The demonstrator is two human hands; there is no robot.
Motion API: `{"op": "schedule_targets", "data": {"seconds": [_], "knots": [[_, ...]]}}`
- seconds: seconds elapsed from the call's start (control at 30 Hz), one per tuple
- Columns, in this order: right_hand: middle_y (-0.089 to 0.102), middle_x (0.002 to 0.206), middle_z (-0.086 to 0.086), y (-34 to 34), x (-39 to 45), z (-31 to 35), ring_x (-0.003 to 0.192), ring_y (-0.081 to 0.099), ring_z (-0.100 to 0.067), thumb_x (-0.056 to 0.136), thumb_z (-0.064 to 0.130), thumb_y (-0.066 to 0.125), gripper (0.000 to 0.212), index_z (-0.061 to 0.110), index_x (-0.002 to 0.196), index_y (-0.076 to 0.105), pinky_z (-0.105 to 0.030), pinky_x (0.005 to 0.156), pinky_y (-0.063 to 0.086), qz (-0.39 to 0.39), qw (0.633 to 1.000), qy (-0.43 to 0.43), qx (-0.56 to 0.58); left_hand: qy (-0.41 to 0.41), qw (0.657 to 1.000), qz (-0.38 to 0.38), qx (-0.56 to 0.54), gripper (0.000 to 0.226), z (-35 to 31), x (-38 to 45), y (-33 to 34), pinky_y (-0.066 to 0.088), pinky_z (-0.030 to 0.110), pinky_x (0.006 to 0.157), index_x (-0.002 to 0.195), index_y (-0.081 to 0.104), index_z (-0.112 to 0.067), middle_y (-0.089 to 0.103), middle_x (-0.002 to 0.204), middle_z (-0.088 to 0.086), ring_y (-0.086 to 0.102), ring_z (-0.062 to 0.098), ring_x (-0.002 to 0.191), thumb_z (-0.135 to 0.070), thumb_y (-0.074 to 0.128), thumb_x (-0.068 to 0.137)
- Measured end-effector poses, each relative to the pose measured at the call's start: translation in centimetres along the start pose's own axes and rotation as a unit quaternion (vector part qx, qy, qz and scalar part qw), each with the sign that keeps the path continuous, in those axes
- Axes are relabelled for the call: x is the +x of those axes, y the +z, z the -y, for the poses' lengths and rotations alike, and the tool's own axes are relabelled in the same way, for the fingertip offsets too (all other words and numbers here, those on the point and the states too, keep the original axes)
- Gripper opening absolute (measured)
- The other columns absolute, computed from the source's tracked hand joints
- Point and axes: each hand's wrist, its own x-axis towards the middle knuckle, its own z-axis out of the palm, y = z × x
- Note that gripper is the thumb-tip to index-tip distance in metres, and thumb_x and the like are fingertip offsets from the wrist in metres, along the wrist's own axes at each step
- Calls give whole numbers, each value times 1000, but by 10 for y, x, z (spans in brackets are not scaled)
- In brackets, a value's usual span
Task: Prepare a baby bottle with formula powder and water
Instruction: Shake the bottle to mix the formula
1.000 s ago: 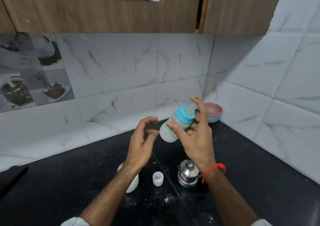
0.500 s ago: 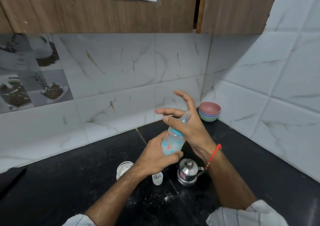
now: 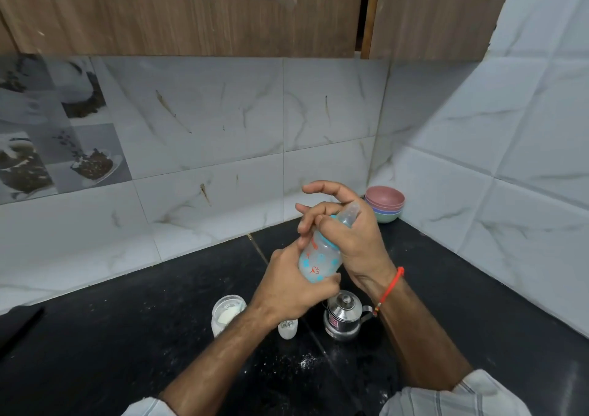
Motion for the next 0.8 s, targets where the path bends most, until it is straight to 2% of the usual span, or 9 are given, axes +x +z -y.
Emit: {"op": "schedule_targets", "data": {"seconds": [0.1, 0.17, 0.23, 0.3, 0.4, 0.47, 0.6, 0.7, 0.8], "knots": [[73, 67, -5, 2, 1, -2, 59, 70, -21, 79, -4, 49, 47, 13, 117, 69, -41, 108, 53, -42, 999, 2, -18, 3, 998, -56, 15, 28, -2, -2, 7, 57, 22, 58, 87, 64, -26, 73, 73, -7, 71, 8, 63, -33, 79, 65], [72, 66, -5, 5, 2, -4, 58, 70, -23, 78, -1, 52, 42, 16, 112, 71, -35, 95, 59, -97, 995, 7, -22, 24, 994, -100, 36, 33, -2, -2, 11, 58, 22, 60, 94, 64, -27, 73, 74, -8, 72, 7, 67, -37, 82, 68], [73, 68, -7, 9, 2, -7, 60, 71, -25, 76, 8, 56, 35, 21, 105, 72, -39, 78, 62, -154, 988, 16, -24, 54, 988, -123, 77, 46, -2, 2, 11, 59, 23, 63, 107, 65, -26, 73, 77, -8, 72, 7, 70, -47, 79, 69], [76, 75, -9, 12, 2, -8, 65, 73, -26, 74, 17, 60, 34, 25, 106, 68, -45, 75, 63, -179, 983, 24, -31, 65, 988, -108, 90, 56, -1, 7, 6, 58, 21, 64, 118, 63, -29, 73, 79, -11, 72, 4, 72, -53, 77, 69], [78, 95, -13, 12, 4, -4, 73, 73, -24, 83, 16, 70, 46, 30, 124, 55, -40, 77, 61, -140, 989, 39, 33, 42, 995, -69, 56, 47, -1, 15, -4, 53, 13, 63, 108, 63, -40, 74, 82, -20, 71, -1, 73, -52, 75, 64], [75, 113, -14, 7, 5, 0, 86, 74, -31, 88, 15, 77, 63, 40, 135, 43, -42, 84, 63, -94, 995, 11, 42, 33, 998, -56, 23, 42, -2, 21, -10, 56, 17, 65, 102, 63, -40, 74, 87, -21, 73, 2, 76, -50, 75, 63], [69, 121, -3, 0, 4, 4, 111, 73, -27, 88, 22, 80, 79, 40, 146, 30, -47, 100, 59, -7, 987, -63, -145, 31, 998, -6, -46, 41, -3, 29, -17, 66, 39, 76, 109, 66, -34, 76, 95, -7, 76, 14, 85, -45, 78, 72], [67, 125, -2, -7, 0, 7, 120, 68, -21, 86, 25, 81, 84, 40, 148, 27, -47, 104, 57, 41, 977, -54, -203, 23, 994, 36, -102, 33, 0, 25, -17, 63, 32, 68, 105, 65, -37, 75, 90, -4, 73, 12, 78, -30, 77, 75], [67, 124, 5, -13, -6, 11, 115, 70, -17, 83, 39, 82, 93, 58, 149, 19, -38, 103, 58, 91, 964, -39, -248, 4, 987, 75, -142, 35, 5, 18, -16, 54, 25, 58, 107, 63, -34, 69, 78, -7, 64, 10, 65, -24, 72, 75]]}}
